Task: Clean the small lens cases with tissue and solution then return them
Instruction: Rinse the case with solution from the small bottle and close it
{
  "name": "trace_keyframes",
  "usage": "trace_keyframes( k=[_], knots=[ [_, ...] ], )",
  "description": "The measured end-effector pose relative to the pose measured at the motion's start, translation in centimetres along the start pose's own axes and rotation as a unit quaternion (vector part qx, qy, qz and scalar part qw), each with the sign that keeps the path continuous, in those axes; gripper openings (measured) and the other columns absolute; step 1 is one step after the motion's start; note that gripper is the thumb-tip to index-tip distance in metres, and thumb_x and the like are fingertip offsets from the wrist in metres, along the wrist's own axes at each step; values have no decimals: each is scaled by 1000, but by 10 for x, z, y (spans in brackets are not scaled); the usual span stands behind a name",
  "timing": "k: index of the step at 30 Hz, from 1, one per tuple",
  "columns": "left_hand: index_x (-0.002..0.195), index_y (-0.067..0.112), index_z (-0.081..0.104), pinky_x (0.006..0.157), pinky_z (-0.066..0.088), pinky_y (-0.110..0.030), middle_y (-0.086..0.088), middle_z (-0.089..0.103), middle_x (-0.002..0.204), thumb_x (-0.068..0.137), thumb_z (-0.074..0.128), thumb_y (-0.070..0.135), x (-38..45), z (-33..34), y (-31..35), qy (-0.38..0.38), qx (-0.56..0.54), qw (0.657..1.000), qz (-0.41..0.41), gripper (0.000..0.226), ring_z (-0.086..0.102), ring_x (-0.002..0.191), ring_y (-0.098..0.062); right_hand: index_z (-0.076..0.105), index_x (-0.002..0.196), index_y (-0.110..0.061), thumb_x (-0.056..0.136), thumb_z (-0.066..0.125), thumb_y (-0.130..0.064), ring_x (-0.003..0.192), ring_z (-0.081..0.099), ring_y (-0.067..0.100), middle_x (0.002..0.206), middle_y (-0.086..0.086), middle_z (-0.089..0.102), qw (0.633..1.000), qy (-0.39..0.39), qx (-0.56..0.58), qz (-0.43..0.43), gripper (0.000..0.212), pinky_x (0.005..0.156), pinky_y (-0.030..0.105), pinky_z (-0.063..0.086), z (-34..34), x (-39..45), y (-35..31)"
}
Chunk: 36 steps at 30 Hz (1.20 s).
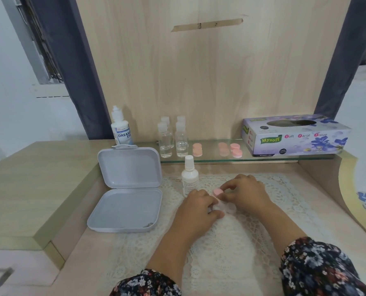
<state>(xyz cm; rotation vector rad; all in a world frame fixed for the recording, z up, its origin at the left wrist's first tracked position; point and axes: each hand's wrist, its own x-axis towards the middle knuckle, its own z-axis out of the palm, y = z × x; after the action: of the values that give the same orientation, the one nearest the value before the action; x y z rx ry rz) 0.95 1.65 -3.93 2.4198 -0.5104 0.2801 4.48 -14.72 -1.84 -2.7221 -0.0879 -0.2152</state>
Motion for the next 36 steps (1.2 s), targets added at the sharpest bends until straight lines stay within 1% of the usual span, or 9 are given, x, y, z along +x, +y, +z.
trace_keyframes(
  k=[5, 9, 13, 17, 20, 24, 28, 32, 36],
  knots=[
    [114, 20, 67, 89, 40, -26, 9, 55, 100, 84, 67, 40, 0, 0, 0, -7, 3, 1000, -3, 36, 45, 104, -10, 72, 96, -43, 77, 58, -69, 109, 42, 18, 102, -8, 54, 999, 28, -2, 22, 35, 91, 37, 33, -8, -5, 13],
    [115, 18, 67, 88, 39, -25, 7, 56, 101, 84, 68, 40, 0, 0, 0, -9, 0, 1000, -4, 38, 45, 103, -11, 71, 100, -43, 79, 58, -68, 114, 42, 21, 107, -6, 54, 999, 30, -7, 41, 35, 93, 38, 30, -14, -12, 25],
    [116, 19, 67, 84, 36, -21, 9, 56, 101, 80, 72, 39, -1, -1, -1, -12, -21, 1000, -10, 41, 44, 103, -8, 70, 102, -44, 81, 58, -66, 116, 41, 21, 100, -8, 49, 999, 24, -8, 41, 33, 97, 38, 33, -12, -17, 29],
    [117, 19, 67, 87, 37, -21, 8, 57, 102, 82, 71, 35, -2, -1, -1, -10, -24, 1000, -13, 39, 45, 104, -9, 65, 115, -41, 80, 58, -67, 119, 40, 21, 113, -5, 55, 999, 19, -4, 46, 45, 100, 39, 33, -13, -18, 31],
    [116, 18, 67, 86, 37, -20, 8, 57, 101, 84, 70, 32, -3, -2, 0, 0, -34, 999, -12, 36, 46, 103, -8, 62, 121, -38, 78, 59, -68, 119, 41, 20, 114, -6, 56, 999, 13, 4, 50, 52, 101, 39, 33, -17, -19, 34],
    [114, 20, 67, 85, 38, -20, 9, 58, 99, 85, 68, 34, -5, -5, 2, 11, -35, 999, -18, 32, 48, 100, -7, 62, 121, -37, 79, 68, -49, 114, 44, 18, 104, -10, 55, 998, 12, 16, 52, 44, 98, 37, 37, -21, -24, 39],
    [115, 22, 67, 81, 44, -20, 12, 58, 94, 86, 68, 35, -9, -9, 6, 26, -56, 997, -43, 32, 54, 92, -6, 65, 117, -33, 84, 66, -36, 105, 46, 16, 95, -12, 55, 997, 37, 56, 48, 33, 90, 34, 39, -23, -33, 41],
    [114, 22, 67, 85, 51, -28, 11, 62, 90, 84, 69, 35, -12, -17, 11, 32, -87, 992, -83, 32, 60, 87, -7, 69, 110, -28, 90, 62, -30, 87, 54, 9, 93, -12, 61, 991, 51, 120, 25, 21, 71, 25, 40, -25, -39, 32],
    [112, 23, 67, 83, 51, -29, 14, 59, 84, 83, 70, 36, -17, -27, 13, 42, -86, 990, -101, 32, 59, 85, -8, 71, 102, -30, 92, 59, -29, 80, 55, 2, 90, -13, 65, 988, 41, 149, 12, 16, 68, 24, 40, -27, -42, 14]
  ],
)
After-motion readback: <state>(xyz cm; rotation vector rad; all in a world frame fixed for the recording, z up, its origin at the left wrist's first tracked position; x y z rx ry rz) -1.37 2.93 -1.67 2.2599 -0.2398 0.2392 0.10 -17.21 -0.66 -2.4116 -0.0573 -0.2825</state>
